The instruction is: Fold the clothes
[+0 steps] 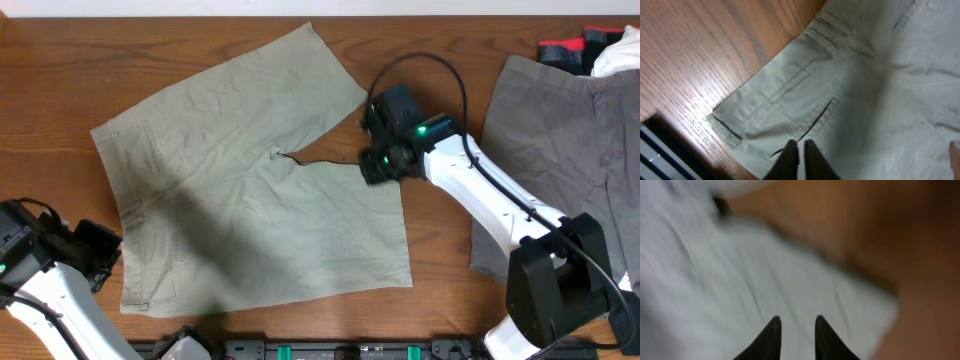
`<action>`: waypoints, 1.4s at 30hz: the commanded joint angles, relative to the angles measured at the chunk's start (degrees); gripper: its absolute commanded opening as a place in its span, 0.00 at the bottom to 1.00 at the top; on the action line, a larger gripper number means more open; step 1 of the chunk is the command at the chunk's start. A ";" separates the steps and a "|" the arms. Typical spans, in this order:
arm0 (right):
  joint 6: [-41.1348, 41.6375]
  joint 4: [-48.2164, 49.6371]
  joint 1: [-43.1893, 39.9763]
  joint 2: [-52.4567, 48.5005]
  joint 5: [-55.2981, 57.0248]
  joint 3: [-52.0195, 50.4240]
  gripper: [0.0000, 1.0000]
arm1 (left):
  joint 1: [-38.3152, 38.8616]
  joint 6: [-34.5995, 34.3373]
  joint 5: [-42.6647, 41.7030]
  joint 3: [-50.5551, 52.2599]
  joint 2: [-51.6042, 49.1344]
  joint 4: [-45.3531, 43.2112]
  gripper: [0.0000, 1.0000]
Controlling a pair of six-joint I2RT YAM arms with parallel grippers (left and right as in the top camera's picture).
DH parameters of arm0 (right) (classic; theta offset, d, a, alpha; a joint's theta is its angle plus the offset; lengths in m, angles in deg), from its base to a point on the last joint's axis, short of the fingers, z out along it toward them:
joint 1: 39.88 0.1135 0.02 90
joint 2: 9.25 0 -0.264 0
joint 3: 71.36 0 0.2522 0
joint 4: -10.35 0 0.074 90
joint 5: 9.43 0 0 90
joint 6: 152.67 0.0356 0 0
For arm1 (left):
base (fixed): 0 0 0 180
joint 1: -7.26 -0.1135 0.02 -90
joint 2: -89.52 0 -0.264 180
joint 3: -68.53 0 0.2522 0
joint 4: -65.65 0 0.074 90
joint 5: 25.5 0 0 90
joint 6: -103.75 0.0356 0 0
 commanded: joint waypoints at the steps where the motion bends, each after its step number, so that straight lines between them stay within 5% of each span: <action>1: 0.85 9.42 -0.39 -0.26 -1.38 0.07 0.19 | 0.20 0.57 -2.19 -0.92 -0.55 -0.44 0.06; 8: 1.09 34.82 -0.96 -10.58 -1.60 0.39 0.18 | 0.20 0.55 -5.46 -0.92 -0.55 -1.25 0.06; 13: 7.32 41.66 -1.97 -21.46 -3.56 6.40 0.16 | 0.20 0.57 -5.88 -0.92 -0.55 -0.61 0.06; 20: 10.58 31.54 -4.37 -33.83 -5.31 23.74 0.15 | 0.20 0.57 -5.88 -0.92 -0.55 0.55 0.06; 26: 8.72 13.42 -7.30 -40.65 7.80 35.60 0.14 | 0.20 0.55 -5.88 -0.92 -0.55 0.90 0.06; 37: 4.37 2.89 -13.20 -41.75 16.79 36.09 0.11 | 0.20 0.61 -5.86 -0.92 -0.55 0.17 0.07; 42: 7.43 1.53 -14.71 -41.75 18.40 36.09 0.12 | 0.20 2.64 -5.86 -0.92 -0.55 0.76 0.17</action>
